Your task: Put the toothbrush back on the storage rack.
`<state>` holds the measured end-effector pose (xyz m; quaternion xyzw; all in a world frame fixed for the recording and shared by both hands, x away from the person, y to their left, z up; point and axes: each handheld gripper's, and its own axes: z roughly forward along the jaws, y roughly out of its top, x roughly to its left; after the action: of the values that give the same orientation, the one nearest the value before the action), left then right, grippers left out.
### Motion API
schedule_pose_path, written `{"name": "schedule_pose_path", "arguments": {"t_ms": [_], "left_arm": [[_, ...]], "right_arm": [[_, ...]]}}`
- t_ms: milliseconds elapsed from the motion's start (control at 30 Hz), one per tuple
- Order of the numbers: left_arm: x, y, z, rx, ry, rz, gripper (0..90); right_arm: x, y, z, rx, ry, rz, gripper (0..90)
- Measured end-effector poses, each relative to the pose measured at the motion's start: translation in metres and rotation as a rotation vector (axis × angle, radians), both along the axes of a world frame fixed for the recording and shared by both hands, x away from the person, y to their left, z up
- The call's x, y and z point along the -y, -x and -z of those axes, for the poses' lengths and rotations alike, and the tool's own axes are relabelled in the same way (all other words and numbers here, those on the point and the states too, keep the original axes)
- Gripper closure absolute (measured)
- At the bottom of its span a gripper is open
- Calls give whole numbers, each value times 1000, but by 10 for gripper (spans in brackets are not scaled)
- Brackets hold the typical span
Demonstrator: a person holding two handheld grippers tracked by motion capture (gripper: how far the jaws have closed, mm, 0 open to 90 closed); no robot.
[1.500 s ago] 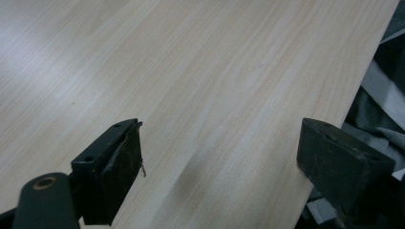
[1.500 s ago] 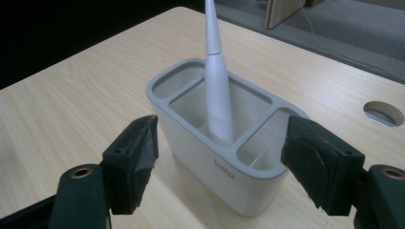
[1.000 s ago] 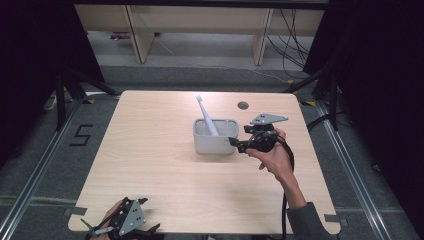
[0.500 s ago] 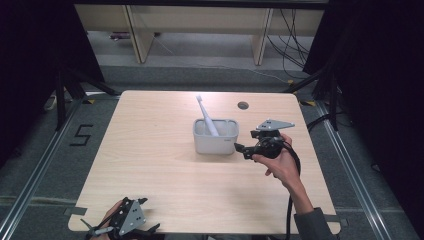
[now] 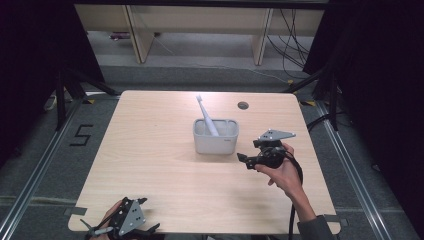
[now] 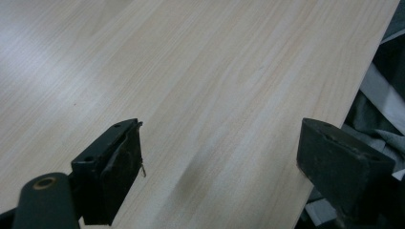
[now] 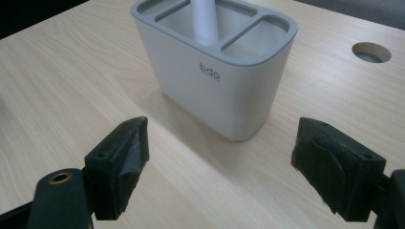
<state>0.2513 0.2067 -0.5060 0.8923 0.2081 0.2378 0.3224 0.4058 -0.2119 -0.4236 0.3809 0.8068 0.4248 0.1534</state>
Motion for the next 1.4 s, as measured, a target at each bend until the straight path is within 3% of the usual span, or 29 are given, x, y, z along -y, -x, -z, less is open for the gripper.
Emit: {"name": "schedule_pose_path", "arguments": {"t_ms": [200, 333, 367, 400, 467, 500, 567, 733, 767, 800, 867, 1033, 1167, 1200, 1233, 1267, 1300, 1333, 1367, 1400], "left_arm": [[0, 1, 0, -4, 15, 1, 150], [0, 0, 0, -2, 18, -1, 150], [0, 0, 0, 1, 3, 0, 150], [0, 0, 0, 0, 5, -1, 150], [0, 1, 1, -10, 25, -9, 150], [0, 1, 0, -2, 17, -2, 150], [0, 1, 0, 0, 17, -3, 150], [0, 0, 0, -2, 15, -5, 150], [0, 1, 0, -3, 16, -5, 150], [0, 1, 0, -2, 19, -4, 150], [0, 1, 0, 0, 16, -4, 150], [-1, 0, 0, -1, 16, -6, 150], [0, 1, 0, -3, 21, -5, 150], [0, 1, 0, -2, 21, -5, 150], [0, 1, 0, 0, 16, -5, 150], [0, 1, 0, -2, 20, -6, 150], [0, 1, 0, -2, 18, -6, 150], [0, 1, 0, -3, 20, -7, 150], [0, 0, 0, -2, 16, -6, 150], [0, 0, 0, -2, 17, -7, 150]], "right_arm": [[-1, 6, 6, -12, -11, -6, 202], [0, 11, 9, -10, 8, -13, 201], [-1, 13, 10, -5, 1, -3, 201], [-1, 15, 10, -27, -4, -5, 201], [-1, 17, 13, -10, 6, -12, 201], [-1, 19, 13, -27, 3, -8, 201], [-1, 20, 16, -19, 16, -13, 201], [-2, 25, 22, -31, -5, -6, 200], [0, 25, 22, -23, 11, -24, 200], [-2, 28, 24, -45, -8, 1, 200], [-1, 30, 26, -51, -2, 0, 197], [2, 33, 30, -24, -9, -16, 184], [2, 39, 34, -59, -21, 0, 171], [4, 38, 37, -32, -14, -24, 169], [4, 41, 37, -49, -12, -3, 169], [5, 39, 38, -26, -2, -23, 169], [4, 42, 40, -47, -28, -13, 168], [5, 43, 40, -41, -9, -17, 168], [4, 45, 43, -57, -35, -12, 168], [5, 46, 43, -53, -24, -13, 168]]}}
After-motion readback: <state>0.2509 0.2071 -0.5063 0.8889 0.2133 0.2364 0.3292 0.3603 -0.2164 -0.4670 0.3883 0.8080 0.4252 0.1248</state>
